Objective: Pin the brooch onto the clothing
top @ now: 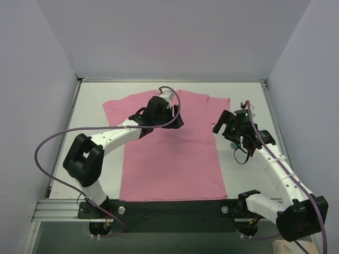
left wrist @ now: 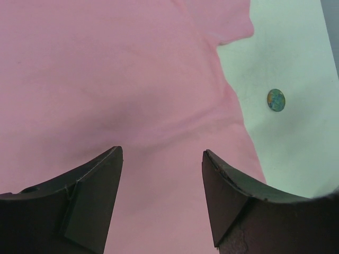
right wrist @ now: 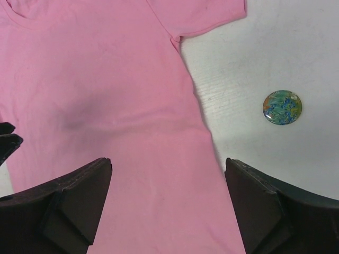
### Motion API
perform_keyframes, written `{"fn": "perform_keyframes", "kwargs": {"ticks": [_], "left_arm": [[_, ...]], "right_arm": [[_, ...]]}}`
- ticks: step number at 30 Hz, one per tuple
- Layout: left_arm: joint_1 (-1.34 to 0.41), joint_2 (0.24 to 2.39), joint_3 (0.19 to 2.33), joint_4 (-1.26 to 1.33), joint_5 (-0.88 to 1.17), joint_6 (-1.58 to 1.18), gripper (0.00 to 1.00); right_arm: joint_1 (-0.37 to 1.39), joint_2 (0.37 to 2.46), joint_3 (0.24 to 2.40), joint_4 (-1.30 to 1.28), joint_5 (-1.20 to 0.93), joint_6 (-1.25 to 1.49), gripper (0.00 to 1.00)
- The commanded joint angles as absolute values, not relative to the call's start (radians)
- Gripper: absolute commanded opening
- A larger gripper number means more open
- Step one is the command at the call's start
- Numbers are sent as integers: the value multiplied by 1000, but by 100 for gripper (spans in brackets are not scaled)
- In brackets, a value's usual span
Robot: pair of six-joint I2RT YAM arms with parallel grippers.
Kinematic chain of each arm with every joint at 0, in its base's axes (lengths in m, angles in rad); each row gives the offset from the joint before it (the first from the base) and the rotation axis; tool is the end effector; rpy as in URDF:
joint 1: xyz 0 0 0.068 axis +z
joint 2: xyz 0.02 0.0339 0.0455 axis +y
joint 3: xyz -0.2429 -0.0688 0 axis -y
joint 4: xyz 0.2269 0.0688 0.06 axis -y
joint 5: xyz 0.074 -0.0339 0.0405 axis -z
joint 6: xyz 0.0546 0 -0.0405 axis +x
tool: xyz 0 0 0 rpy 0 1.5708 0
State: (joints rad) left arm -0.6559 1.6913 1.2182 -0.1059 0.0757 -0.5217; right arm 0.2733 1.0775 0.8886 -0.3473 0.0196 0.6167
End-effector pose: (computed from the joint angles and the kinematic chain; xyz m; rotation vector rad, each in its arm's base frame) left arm 0.3034 -0.2387 0.2344 0.1966 2.2395 -0.7461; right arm 0.2407 0.0664 0.2781 0.3790 2.1153 0.5073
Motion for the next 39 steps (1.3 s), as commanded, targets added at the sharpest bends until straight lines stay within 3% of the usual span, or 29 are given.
{"fn": "perform_keyframes", "kwargs": {"ticks": [1, 9, 17, 21, 22, 32, 39], "left_arm": [[-709, 1746, 1304, -15, 121, -549, 71], [-781, 1870, 1403, 23, 179, -574, 71], [-834, 2023, 1560, 34, 291, -603, 68], [-851, 2132, 1695, 32, 366, -623, 63], [-854, 2153, 1718, 32, 383, -630, 58], [-876, 2434, 1992, 48, 560, -706, 36], [-897, 2601, 2218, -66, 580, -707, 33]], "right_arm": [[253, 1058, 859, -350, 8, 597, 93], [104, 1074, 798, -370, 9, 612, 98], [-109, 1124, 721, -302, -155, 615, 96], [-213, 1163, 677, -247, -236, 629, 93], [-247, 1176, 661, -235, -250, 632, 92], [-313, 1287, 609, -71, -287, 690, 86], [-327, 1362, 607, -8, -313, 704, 72]]}}
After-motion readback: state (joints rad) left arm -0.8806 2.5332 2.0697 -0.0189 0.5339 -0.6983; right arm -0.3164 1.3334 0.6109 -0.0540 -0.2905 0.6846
